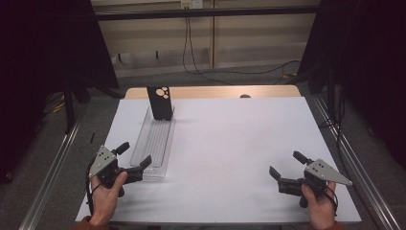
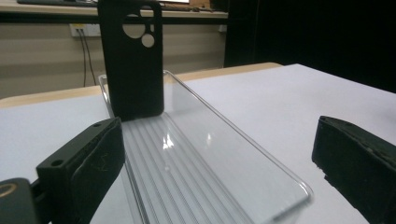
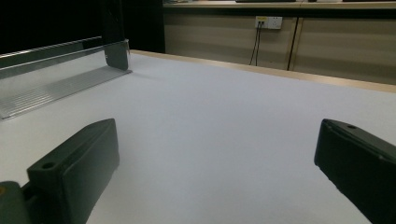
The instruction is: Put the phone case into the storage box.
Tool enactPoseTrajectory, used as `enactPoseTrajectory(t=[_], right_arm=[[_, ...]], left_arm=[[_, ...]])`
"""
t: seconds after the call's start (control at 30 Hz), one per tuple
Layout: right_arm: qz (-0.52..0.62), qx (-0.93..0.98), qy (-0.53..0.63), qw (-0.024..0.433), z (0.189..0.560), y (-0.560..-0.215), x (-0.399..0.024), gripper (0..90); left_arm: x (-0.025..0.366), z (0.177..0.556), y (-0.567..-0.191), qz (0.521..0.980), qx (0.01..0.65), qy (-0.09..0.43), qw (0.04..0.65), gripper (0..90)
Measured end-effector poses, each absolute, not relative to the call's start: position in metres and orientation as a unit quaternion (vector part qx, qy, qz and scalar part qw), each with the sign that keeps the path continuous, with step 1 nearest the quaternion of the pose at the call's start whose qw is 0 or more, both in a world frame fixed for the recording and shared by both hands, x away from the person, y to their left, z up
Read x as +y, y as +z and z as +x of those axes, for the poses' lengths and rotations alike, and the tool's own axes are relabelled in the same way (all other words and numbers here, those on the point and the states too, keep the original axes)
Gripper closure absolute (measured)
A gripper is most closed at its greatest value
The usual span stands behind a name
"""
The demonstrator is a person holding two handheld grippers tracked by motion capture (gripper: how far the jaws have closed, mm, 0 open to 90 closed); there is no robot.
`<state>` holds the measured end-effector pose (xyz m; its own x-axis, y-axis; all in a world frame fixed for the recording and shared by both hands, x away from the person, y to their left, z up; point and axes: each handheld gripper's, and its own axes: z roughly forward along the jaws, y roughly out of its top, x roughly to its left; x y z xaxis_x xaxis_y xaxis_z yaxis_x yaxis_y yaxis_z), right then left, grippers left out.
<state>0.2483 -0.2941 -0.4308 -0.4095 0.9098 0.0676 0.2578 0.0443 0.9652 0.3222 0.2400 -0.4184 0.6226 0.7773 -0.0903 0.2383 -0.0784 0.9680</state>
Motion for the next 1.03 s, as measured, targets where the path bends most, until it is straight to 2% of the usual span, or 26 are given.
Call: enactPoseTrajectory(t=[0.4,0.67,1.03], right_arm=[[0.454,0.648,0.524,0.314,0.235,-0.431,-0.303,0.0],[0.458,0.647,0.521,0.317,0.228,-0.433,-0.309,0.0],[0.45,0.656,0.518,0.315,0.232,-0.437,-0.304,0.0]], left_arm=[[0.249,0.303,-0.423,0.69,0.382,0.236,0.568,2.9],[0.253,0.293,-0.425,0.689,0.385,0.255,0.558,2.9],[0.256,0.292,-0.427,0.678,0.395,0.262,0.561,2.9]])
